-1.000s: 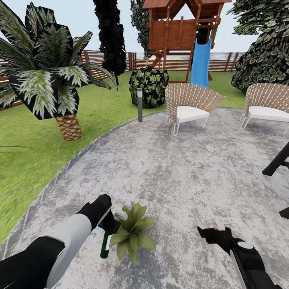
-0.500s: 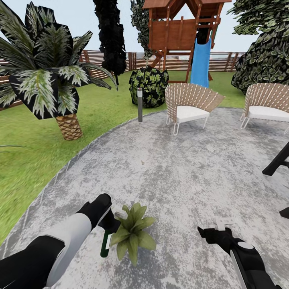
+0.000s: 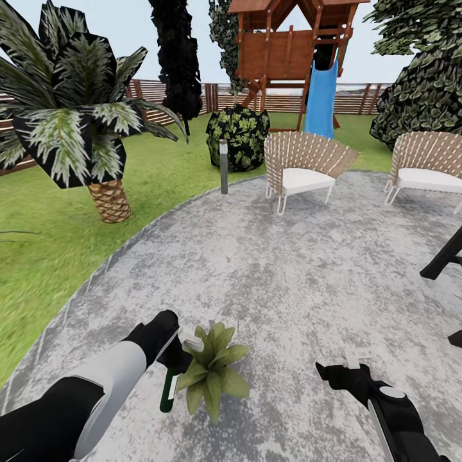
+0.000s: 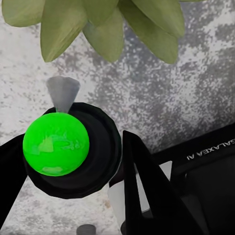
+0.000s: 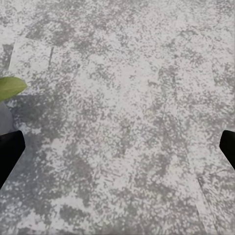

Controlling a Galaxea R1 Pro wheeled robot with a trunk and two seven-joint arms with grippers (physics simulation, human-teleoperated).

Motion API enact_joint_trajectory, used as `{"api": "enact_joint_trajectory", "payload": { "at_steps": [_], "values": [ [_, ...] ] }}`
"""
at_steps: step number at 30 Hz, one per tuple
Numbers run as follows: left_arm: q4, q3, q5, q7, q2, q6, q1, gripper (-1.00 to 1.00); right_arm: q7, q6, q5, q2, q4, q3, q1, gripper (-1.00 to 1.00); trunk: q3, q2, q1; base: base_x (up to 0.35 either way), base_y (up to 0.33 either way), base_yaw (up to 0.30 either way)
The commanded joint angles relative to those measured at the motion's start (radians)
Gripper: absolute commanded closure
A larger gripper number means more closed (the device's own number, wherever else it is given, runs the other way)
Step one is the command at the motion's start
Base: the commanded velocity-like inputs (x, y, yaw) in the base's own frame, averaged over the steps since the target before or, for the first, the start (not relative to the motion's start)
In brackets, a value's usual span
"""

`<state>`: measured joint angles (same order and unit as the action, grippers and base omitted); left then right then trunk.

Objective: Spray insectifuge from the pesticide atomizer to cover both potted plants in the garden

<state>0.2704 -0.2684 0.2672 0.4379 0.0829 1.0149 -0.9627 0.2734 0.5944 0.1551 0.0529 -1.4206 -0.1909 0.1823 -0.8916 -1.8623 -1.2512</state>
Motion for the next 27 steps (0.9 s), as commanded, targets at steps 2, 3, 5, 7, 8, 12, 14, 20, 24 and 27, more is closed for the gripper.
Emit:
{"api": "enact_joint_trajectory", "payload": {
  "at_steps": [2, 3, 5, 7, 8, 12, 14, 20, 24, 27],
  "values": [
    [0.001, -0.002, 0.010, 0.010, 0.000, 0.002, 0.000, 1.00, 0.009, 0.004, 0.011, 0.000, -0.001, -0.001, 0.001, -1.00, -0.004, -0.008, -0.004, 0.000, 0.000, 0.000],
    [0.002, -0.001, 0.010, 0.010, 0.000, 0.002, 0.000, 1.00, 0.009, 0.004, 0.012, 0.000, -0.001, -0.001, 0.001, -1.00, -0.004, -0.008, -0.004, 0.000, 0.000, 0.000],
    [0.001, 0.000, 0.010, 0.010, 0.000, 0.002, 0.001, 1.00, 0.009, 0.004, 0.013, 0.000, -0.001, -0.001, 0.001, -1.00, -0.004, -0.008, -0.004, 0.000, 0.000, 0.000],
    [0.001, 0.001, 0.010, 0.010, 0.000, 0.002, 0.001, 1.00, 0.009, 0.004, 0.014, -0.001, 0.000, -0.001, 0.001, -1.00, -0.004, -0.008, -0.004, 0.000, 0.000, 0.000],
    [0.002, 0.001, 0.010, 0.010, 0.000, 0.002, 0.001, 1.00, 0.009, 0.004, 0.015, -0.001, 0.000, -0.001, 0.001, -1.00, -0.004, -0.008, -0.004, 0.000, 0.000, 0.000],
    [0.002, -0.002, 0.010, 0.010, 0.000, 0.002, 0.001, 1.00, 0.009, 0.004, 0.014, -0.001, 0.001, -0.001, 0.001, -1.00, -0.004, -0.008, -0.004, 0.000, 0.000, 0.000],
    [0.002, -0.003, 0.010, 0.010, 0.000, 0.002, 0.001, 1.00, 0.009, 0.004, 0.014, -0.001, 0.002, -0.001, 0.000, -1.00, -0.007, -0.015, -0.008, 0.000, 0.000, 0.000],
    [0.002, -0.003, 0.011, 0.010, 0.000, 0.002, 0.001, 1.00, 0.009, 0.124, 0.014, 0.000, 0.003, -0.001, 0.001, -1.00, -0.013, -0.029, -0.015, 0.000, 0.000, 0.000],
    [0.002, -0.004, 0.013, 0.009, 0.000, 0.002, 0.001, 1.00, 0.010, 0.206, 0.012, 0.000, 0.003, -0.001, 0.001, -1.00, -0.013, -0.029, -0.015, 0.000, 0.000, 0.000],
    [0.002, -0.003, 0.012, 0.009, -0.001, 0.002, 0.001, 1.00, 0.010, 0.212, 0.011, -0.001, 0.003, 0.000, 0.001, -1.00, -0.013, -0.029, -0.015, 0.000, 0.000, 0.000]
  ]
}}
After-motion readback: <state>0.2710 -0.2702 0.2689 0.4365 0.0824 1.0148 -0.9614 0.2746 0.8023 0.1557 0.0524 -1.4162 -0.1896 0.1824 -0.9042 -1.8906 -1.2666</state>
